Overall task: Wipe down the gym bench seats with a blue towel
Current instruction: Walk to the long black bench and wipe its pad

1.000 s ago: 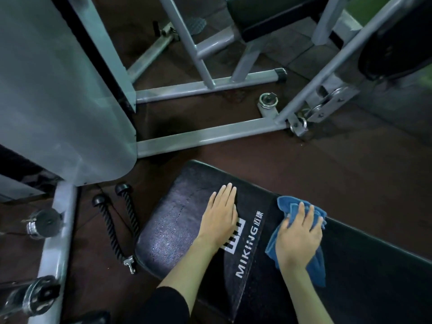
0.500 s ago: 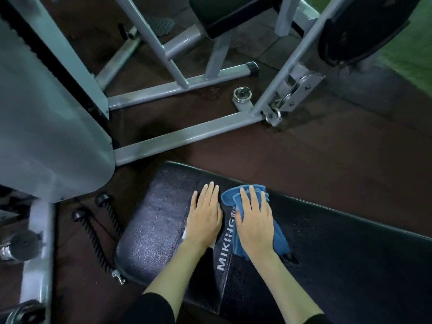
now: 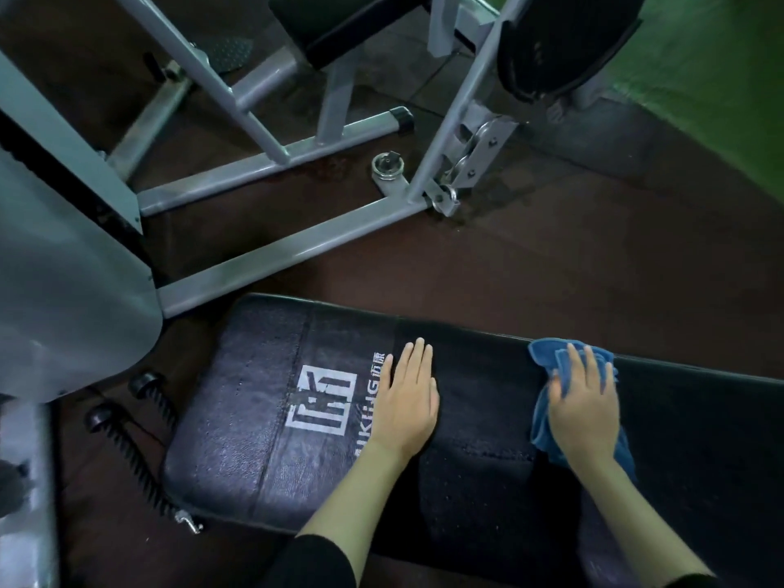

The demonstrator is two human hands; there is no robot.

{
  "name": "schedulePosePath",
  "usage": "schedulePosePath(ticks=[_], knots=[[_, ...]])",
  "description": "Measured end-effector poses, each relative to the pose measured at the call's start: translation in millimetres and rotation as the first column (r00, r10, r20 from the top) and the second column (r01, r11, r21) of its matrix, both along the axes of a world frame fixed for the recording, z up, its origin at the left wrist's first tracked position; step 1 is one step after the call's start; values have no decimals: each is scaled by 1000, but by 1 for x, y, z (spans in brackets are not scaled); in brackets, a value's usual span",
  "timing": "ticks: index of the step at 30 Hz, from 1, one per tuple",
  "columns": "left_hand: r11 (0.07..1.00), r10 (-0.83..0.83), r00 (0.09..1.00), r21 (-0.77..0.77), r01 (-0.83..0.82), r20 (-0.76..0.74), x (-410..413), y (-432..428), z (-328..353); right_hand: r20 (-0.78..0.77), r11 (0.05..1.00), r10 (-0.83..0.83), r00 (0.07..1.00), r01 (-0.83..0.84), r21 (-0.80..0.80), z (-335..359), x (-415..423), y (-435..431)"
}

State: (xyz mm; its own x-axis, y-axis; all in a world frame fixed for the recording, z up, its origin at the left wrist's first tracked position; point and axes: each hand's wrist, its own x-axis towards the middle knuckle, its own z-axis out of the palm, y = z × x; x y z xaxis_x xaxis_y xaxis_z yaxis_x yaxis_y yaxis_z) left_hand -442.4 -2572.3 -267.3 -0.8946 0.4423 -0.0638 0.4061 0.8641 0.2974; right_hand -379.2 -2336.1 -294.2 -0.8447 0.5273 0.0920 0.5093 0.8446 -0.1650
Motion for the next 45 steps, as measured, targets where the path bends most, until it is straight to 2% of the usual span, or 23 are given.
schedulePosePath(ticks=[4, 7, 10, 15, 19, 23, 27, 32, 35, 37, 42, 45], knots=[[999, 42, 999, -25, -42, -12, 4, 7, -1, -121, 980, -190, 974, 182, -77, 13, -5, -19], [997, 64, 998, -44, -64, -17, 5, 12, -3, -107, 972, -218, 970, 206, -110, 22, -10, -38], [996, 78, 997, -35, -79, -28, 8, 21, -4, -60, 984, -148, 987, 141, -104, 24, -13, -57], [999, 37, 995, -25, -40, -94, 21, 48, -2, -19, 994, 110, 994, -110, 13, 18, -3, -46], [1000, 16, 996, -25, -18, -85, 36, 90, 3, 35, 977, 208, 978, -209, 49, 22, 9, -19], [1000, -5, 998, -29, 3, -70, 51, 131, 1, 12, 965, 259, 966, -260, 39, 19, 21, 18], [1000, -8, 997, -16, 7, -72, 64, 169, 2, 33, 980, 199, 979, -199, -18, 20, 41, 83], [1000, -25, 997, 2, 25, -78, 84, 215, 1, 56, 998, 38, 998, -36, -43, 20, 79, 185], [999, -31, 997, 12, 31, -66, 95, 240, 1, 7, 996, -56, 998, 56, -63, 22, 103, 230], [999, -33, 998, 4, 33, -57, 100, 251, 1, -33, 990, -115, 993, 111, -84, 25, 109, 238], [999, -17, 999, -38, 16, -35, 107, 273, 1, -17, 965, -226, 974, 221, -143, 30, 100, 224], [999, 22, 1000, -46, -22, -20, 110, 280, 0, 55, 964, -193, 980, 200, -178, 32, 93, 206]])
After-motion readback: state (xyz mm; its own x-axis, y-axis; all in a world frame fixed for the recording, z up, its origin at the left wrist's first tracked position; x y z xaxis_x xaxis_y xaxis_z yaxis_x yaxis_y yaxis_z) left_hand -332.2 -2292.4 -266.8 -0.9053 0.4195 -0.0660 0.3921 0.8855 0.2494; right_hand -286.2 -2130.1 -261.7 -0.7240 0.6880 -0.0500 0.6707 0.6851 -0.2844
